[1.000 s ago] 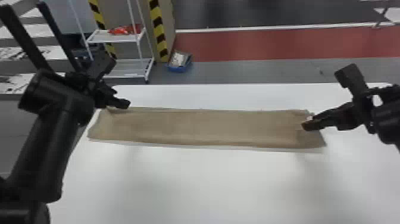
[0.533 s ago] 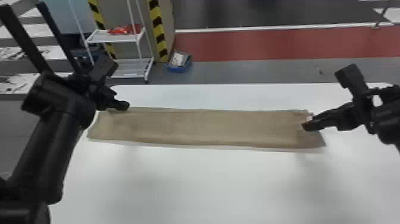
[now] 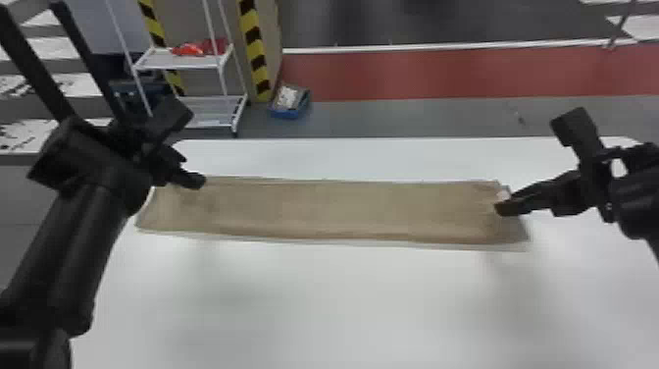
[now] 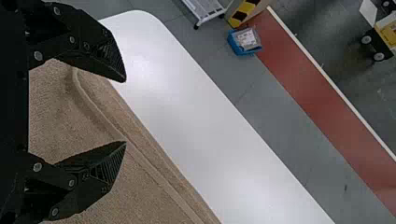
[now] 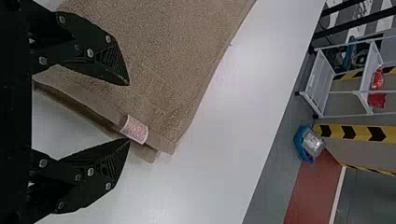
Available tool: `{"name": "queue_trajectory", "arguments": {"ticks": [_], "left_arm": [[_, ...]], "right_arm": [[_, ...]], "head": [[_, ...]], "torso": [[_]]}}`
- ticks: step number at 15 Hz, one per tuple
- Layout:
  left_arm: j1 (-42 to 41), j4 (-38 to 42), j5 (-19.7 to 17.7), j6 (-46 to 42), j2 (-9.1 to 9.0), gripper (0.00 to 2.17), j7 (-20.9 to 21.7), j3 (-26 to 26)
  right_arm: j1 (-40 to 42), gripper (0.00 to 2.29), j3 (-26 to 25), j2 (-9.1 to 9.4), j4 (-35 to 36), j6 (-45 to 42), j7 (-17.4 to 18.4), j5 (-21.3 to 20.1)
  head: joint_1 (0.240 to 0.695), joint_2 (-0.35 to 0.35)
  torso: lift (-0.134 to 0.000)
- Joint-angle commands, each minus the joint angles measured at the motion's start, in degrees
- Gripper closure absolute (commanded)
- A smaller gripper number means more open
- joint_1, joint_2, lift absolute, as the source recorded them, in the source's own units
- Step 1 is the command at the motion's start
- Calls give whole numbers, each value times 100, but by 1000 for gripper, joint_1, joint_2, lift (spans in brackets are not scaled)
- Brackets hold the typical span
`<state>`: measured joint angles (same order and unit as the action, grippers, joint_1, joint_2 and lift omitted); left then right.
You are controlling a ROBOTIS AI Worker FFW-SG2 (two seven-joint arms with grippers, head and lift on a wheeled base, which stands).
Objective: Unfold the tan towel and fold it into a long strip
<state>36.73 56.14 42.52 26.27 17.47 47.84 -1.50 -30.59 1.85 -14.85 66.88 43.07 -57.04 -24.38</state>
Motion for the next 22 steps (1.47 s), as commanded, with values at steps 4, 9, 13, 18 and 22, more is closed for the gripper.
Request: {"name": "queue_trajectory", "arguments": {"ticks": [4, 9, 13, 18, 22], "left_arm": [[97, -384, 301, -135, -25, 728, -187, 193], [132, -516, 424, -135, 2, 1247, -275, 193], [97, -516, 424, -135, 11, 1258, -293, 193], [-114, -367, 371, -135, -16, 880, -680, 141], [-140, -323, 363, -117, 11, 495, -952, 141]], "right_arm": [[18, 539, -9, 0, 0, 14, 0, 21], [18, 539, -27, 0, 0, -4, 0, 47], [27, 539, -35, 0, 0, -21, 0, 65], [44, 539, -44, -9, 0, -21, 0, 65], [35, 539, -53, -27, 0, -21, 0, 65]], "head": [[695, 105], [695, 109], [695, 118], [695, 122], [695, 122]], "torso": [[-123], [-123], [-123], [-123], [-123]]}}
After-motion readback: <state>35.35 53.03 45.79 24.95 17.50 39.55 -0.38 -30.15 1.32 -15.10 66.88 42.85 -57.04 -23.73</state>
